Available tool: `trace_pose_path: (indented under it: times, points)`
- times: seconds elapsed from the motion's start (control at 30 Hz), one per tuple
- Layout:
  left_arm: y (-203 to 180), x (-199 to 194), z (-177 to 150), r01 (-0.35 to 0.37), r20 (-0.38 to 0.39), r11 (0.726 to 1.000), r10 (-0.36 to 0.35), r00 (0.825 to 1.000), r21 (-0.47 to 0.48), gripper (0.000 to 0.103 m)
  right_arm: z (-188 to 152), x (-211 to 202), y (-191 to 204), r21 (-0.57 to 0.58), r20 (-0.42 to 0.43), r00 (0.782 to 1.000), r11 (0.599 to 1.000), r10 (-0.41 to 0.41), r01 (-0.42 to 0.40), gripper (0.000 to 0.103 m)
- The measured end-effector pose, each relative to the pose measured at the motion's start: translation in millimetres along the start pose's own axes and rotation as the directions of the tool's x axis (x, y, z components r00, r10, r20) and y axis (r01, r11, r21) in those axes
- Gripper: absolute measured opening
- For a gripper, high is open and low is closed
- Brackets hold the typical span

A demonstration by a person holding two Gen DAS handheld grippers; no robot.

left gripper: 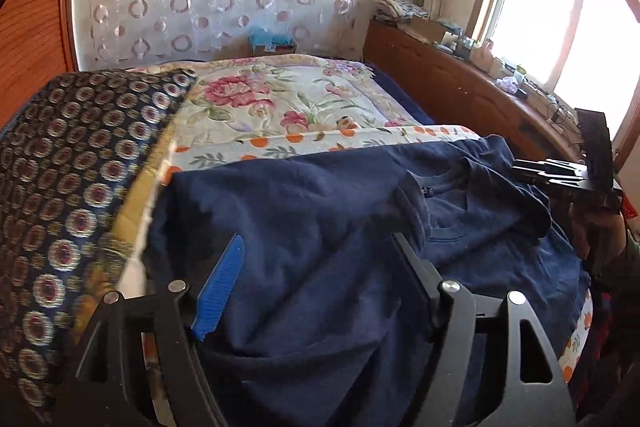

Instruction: Fold small clothes

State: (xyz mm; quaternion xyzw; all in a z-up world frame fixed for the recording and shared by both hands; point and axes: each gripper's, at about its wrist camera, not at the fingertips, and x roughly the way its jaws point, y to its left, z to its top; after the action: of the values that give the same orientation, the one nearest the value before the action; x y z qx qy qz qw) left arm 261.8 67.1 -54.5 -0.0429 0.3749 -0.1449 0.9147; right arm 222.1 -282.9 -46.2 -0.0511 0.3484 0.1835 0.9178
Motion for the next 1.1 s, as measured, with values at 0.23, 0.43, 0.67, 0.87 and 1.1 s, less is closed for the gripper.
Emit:
trace_pose_path:
  times: [0.23,0.43,0.67,0.87,1.1]
  points:
    - [-35,24,-2,0.068,-0.041,0.997,-0.067,0.997,0.040,0.070,28,35,2,-0.032,-0.064,0.998,0.999,0.008,-0.010,0.040]
    - [-53,43,-9,0.105,-0.136,0.992,-0.095,0.986,0.067,0.053,33,33,-7,-0.009,-0.081,0.997,1.000,-0.004,0.003,0.040]
    - [-61,52,-12,0.051,-0.155,0.992,-0.033,0.987,0.115,0.050,29,35,-20,0.024,-0.104,0.995,1.000,-0.007,0.009,0.040]
    - [-60,42,-15,0.005,-0.130,0.990,0.013,0.991,0.144,0.007,22,28,-6,-0.023,-0.051,0.998,0.999,0.024,-0.025,0.006]
    - [-68,-29,-36,0.048,-0.018,0.980,-0.046,0.999,0.192,0.004,-14,-37,7,-0.051,0.071,0.992,0.994,0.104,-0.100,0.005]
